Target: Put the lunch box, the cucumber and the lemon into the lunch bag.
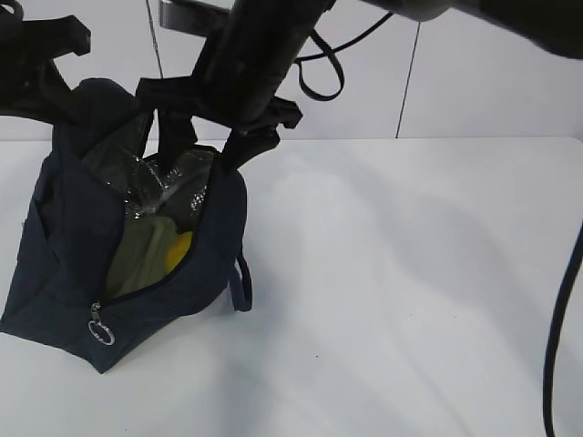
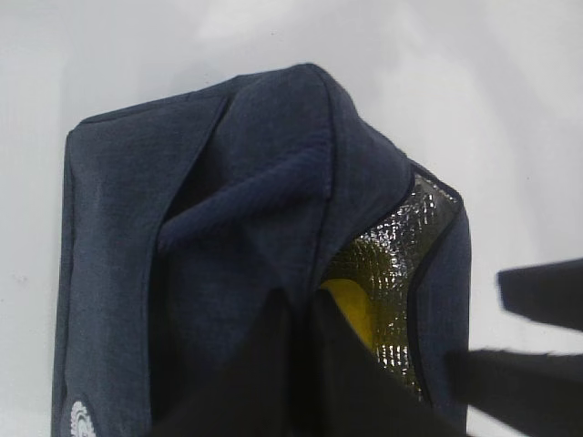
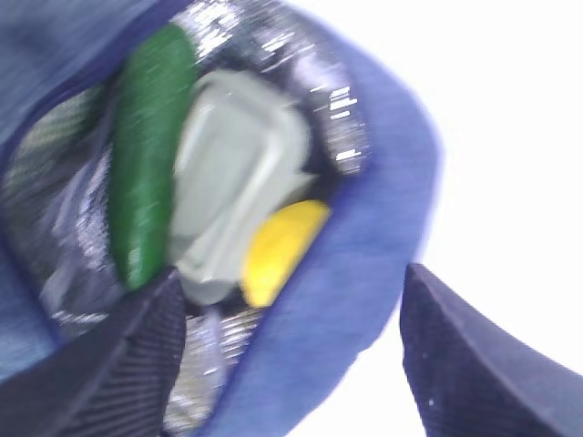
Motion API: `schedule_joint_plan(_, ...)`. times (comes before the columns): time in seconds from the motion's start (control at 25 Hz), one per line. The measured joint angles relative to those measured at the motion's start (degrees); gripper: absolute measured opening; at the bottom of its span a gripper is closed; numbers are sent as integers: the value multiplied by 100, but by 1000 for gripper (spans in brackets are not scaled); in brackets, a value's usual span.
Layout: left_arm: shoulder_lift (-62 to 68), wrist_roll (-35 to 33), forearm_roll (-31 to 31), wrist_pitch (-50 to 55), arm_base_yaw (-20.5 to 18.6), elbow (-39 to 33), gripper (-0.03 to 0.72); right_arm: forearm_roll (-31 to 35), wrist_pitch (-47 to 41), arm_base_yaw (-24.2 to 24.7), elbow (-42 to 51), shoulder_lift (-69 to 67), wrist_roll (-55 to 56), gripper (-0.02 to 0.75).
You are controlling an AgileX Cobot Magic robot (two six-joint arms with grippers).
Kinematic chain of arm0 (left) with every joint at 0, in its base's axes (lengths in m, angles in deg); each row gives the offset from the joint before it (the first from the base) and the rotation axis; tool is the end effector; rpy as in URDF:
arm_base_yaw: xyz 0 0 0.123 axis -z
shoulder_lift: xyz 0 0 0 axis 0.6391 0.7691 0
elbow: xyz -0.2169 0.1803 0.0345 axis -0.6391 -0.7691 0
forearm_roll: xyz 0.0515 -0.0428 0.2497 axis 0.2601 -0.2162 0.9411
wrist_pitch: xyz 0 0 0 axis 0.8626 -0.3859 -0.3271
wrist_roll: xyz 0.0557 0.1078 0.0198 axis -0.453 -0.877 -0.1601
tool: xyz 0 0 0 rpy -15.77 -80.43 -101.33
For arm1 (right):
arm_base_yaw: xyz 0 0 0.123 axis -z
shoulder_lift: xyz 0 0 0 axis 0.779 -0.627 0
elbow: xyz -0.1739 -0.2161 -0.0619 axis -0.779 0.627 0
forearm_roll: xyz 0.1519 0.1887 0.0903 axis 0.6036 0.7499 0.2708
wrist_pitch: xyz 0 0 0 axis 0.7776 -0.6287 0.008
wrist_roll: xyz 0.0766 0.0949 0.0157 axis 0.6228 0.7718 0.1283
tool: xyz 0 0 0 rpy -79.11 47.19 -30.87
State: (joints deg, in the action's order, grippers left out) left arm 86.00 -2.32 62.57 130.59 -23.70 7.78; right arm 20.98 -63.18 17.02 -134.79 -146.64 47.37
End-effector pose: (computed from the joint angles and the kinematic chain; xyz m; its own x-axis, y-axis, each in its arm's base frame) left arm 0.3281 -0.1141 0.2959 -0.8433 -0.1665 -0.5109 0.0312 0.9340 -0.3559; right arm 0.3904 0.3141 0.2595 -0.8776 -0.3526 -0.3247 -0.4628 0.7997 0.3825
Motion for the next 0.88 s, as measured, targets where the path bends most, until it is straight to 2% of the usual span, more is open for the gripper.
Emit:
schedule_joint_plan(0.24, 0, -10, 0, 11, 0, 0, -5, -146, 0, 236, -55, 188, -97, 554)
schedule_joint_plan(0.52, 0, -21, 0, 22, 0, 0, -5, -20, 0, 430, -32, 365, -85, 554)
schedule_joint_plan(0.88, 0, -33, 0, 30, 0, 0, -5, -81, 0, 430, 1130, 1044, -141, 554)
